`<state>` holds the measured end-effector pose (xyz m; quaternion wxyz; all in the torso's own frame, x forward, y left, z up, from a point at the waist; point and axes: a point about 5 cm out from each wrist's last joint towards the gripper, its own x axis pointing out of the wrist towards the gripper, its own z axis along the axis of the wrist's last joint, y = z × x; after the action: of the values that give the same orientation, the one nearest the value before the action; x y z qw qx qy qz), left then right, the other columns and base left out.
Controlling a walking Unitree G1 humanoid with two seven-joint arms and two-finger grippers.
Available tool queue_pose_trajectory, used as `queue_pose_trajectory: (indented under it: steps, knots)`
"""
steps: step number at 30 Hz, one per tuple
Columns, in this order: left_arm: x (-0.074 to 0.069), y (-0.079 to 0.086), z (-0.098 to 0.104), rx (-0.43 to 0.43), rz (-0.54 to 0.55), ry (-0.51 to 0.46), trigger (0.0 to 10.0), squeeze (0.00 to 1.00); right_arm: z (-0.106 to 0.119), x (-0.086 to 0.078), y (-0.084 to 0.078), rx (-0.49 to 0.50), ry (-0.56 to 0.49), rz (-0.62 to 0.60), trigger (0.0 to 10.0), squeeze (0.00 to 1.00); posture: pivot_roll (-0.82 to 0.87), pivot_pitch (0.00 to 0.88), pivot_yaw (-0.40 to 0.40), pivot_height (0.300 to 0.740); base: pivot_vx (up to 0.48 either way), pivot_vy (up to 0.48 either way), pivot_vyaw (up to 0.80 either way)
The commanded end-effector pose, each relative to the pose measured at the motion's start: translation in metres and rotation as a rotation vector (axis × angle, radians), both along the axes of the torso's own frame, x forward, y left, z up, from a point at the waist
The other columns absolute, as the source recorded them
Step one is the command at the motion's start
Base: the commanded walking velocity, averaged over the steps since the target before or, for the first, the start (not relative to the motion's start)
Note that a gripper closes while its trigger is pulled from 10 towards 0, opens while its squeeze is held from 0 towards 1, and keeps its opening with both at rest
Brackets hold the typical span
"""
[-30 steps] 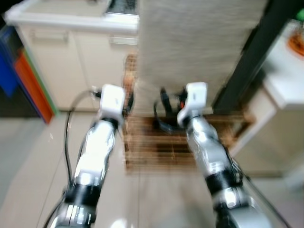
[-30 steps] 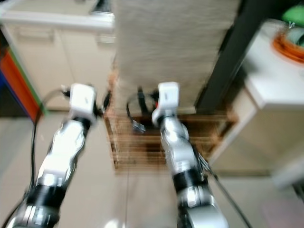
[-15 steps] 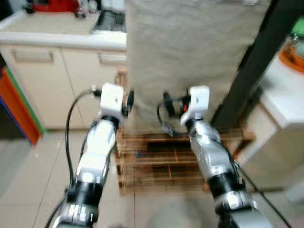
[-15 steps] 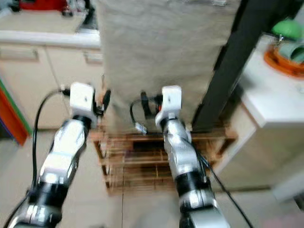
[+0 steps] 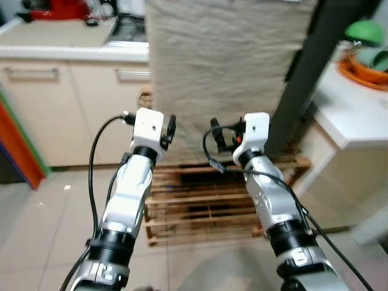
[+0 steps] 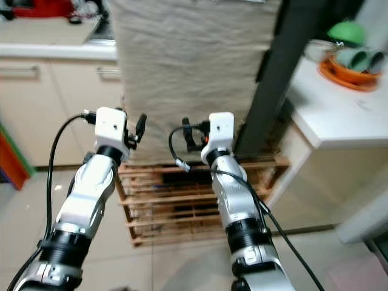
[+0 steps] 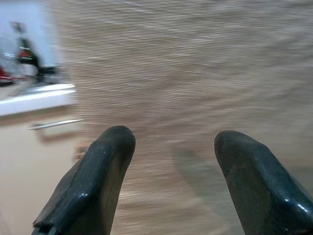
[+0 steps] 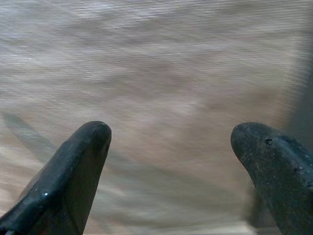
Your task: Restocking fridge
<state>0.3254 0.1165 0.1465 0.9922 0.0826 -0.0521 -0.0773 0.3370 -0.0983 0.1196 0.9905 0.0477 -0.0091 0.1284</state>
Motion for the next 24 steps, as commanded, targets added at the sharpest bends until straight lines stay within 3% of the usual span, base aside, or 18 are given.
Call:
queue_pose_trajectory:
  steps: [1,4,15,24]
  knots:
    - [-0.0015,-0.0036,-0.0017,-0.027,-0.003,0.020,10.0,0.00,0.0045,0.0014,-0.0032,-0.010,-0.011,-0.008,10.0,0.00,0.05,0.000,-0.053,0.740,-0.289,0.000,0.00]
    - [-0.0011,-0.0035,-0.0013,-0.030,-0.003,0.021,10.0,0.00,0.0052,0.0020,-0.0027,-0.007,-0.012,-0.007,10.0,0.00,0.05,0.000,-0.054,0.740,-0.311,0.000,0.00]
    - [-0.0006,-0.0038,0.0005,-0.053,-0.003,0.015,10.0,0.00,0.0072,0.0014,-0.0002,-0.020,-0.026,0.009,10.0,0.00,0.04,0.000,-0.054,0.740,0.000,0.000,0.00]
    - [-0.0015,-0.0069,0.0005,-0.039,-0.034,0.011,10.0,0.00,0.0065,0.0006,-0.0030,-0.006,-0.023,0.008,10.0,0.00,0.03,0.000,-0.052,0.740,0.000,0.000,-0.74]
